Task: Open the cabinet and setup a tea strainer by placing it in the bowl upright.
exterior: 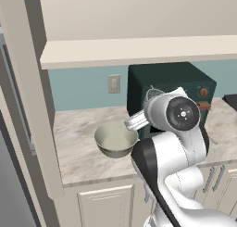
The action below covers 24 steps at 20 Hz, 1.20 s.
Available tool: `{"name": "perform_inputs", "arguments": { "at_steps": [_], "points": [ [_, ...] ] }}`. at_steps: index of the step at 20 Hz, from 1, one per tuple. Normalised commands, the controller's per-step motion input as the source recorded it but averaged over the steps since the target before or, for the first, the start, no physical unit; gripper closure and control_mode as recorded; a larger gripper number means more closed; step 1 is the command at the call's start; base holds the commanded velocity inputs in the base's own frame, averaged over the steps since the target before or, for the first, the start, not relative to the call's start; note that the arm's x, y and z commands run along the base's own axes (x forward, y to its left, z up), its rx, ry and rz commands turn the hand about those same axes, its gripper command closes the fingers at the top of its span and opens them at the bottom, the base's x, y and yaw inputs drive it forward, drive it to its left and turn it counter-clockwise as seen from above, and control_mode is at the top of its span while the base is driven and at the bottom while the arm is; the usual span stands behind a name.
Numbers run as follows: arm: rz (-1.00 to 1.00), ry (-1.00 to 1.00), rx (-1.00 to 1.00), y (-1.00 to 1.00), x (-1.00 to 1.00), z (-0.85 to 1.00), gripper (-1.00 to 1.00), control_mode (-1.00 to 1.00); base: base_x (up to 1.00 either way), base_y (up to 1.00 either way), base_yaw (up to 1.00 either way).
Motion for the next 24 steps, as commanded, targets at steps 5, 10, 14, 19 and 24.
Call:
{"name": "perform_inputs", "arguments": {
  "at_steps": [5, 10, 14, 19, 24],
  "points": [
    [0.0, 0.01, -0.06, 0.33, 0.18, -0.17, 1.0, -1.0, 0.0, 0.0, 0.0],
    [0.0, 0.18, -0.1, 0.4, 0.22, -0.31, 1.0, -1.0, 0.0, 0.0, 0.0],
    [0.0, 0.35, -0.09, 0.29, 0.37, -0.46, 1.0, -1.0, 0.0, 0.0, 0.0],
    [0.0, 0.32, -0.07, 0.09, 0.4, -0.39, 1.0, -1.0, 0.0, 0.0, 0.0],
    [0.0, 0.18, -0.07, 0.01, 0.34, -0.45, 1.0, -1.0, 0.0, 0.0, 0.0]
  ]
}}
